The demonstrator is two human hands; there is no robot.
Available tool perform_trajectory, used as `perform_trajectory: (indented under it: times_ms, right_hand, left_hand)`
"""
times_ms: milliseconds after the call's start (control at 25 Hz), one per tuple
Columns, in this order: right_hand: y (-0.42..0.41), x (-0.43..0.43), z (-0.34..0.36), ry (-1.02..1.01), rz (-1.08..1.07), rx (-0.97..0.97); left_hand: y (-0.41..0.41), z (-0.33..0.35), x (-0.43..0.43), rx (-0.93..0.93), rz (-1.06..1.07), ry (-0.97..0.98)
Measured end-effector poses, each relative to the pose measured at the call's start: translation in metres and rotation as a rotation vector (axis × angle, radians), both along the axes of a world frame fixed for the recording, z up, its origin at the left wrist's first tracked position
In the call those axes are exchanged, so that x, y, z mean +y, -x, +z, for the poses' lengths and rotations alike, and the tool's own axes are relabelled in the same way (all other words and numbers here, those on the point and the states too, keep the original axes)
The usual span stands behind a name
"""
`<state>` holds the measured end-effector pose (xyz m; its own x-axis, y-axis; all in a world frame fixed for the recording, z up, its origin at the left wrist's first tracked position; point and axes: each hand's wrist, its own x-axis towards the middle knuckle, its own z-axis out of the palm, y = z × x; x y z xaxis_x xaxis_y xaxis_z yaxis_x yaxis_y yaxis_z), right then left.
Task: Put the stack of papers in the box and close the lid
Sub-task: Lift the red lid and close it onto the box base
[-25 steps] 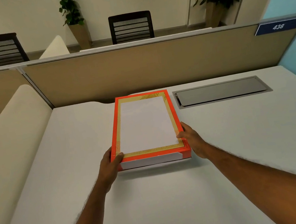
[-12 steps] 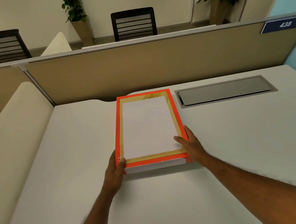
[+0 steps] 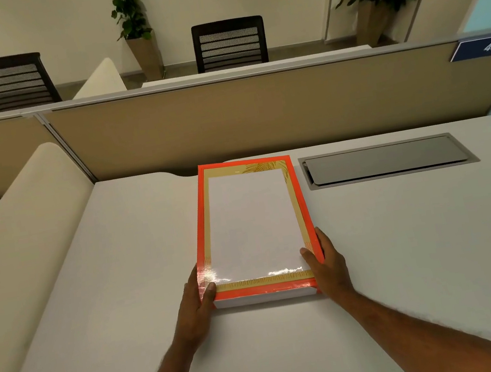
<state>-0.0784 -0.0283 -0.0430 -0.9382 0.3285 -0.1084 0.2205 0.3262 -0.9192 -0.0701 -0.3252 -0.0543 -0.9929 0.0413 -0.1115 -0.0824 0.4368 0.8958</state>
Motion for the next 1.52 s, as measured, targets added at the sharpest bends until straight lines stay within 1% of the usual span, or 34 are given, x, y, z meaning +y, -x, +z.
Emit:
perform_trajectory:
  times_ms: [120, 240, 320, 400, 520, 640, 800, 920, 1000, 1120, 1240, 1320, 1520]
  right_hand:
    - [0.002, 0.000, -0.001, 0.008, -0.009, 0.021]
    - [0.003, 0.002, -0.003, 0.043, 0.019, 0.006]
    - [0.007, 0.010, -0.004, 0.066, 0.029, -0.014]
    - [0.016, 0.018, -0.001, 0.043, 0.015, -0.035]
    - [0.048, 0.026, 0.012, -0.059, 0.038, -0.009]
    - [0.096, 0.022, 0.030, -0.178, 0.164, 0.036]
    - [0.156, 0.018, 0.038, -0.374, 0.311, -0.031]
    - [0.190, 0.018, 0.037, -0.473, 0.378, -0.097]
    - [0.208, 0.021, 0.034, -0.533, 0.399, -0.136]
    - [0.224, 0.026, 0.032, -0.585, 0.409, -0.131]
    - [0.225, 0.032, 0.025, -0.607, 0.429, -0.081]
    - [0.224, 0.035, 0.025, -0.622, 0.438, -0.062]
    - [0.209, 0.033, 0.034, -0.614, 0.449, -0.082]
  left_hand:
    - [0.002, 0.002, 0.001, 0.040, -0.014, 0.011]
    - [0.001, 0.004, -0.002, 0.033, -0.034, 0.002]
    - [0.003, 0.006, -0.006, 0.021, 0.022, -0.021]
    - [0.014, 0.012, -0.010, 0.018, 0.108, -0.008]
    - [0.055, 0.032, -0.007, 0.061, 0.118, 0.130]
    - [0.109, 0.052, 0.008, 0.099, -0.023, 0.280]
    - [0.169, 0.056, 0.027, 0.125, -0.249, 0.566]
    - [0.206, 0.050, 0.033, 0.084, -0.330, 0.741]
    - [0.226, 0.047, 0.036, 0.061, -0.358, 0.810]
    - [0.239, 0.040, 0.038, 0.074, -0.322, 0.809]
    - [0.236, 0.031, 0.038, 0.122, -0.264, 0.795]
    - [0.233, 0.028, 0.040, 0.121, -0.250, 0.774]
    - [0.217, 0.030, 0.047, 0.100, -0.290, 0.853]
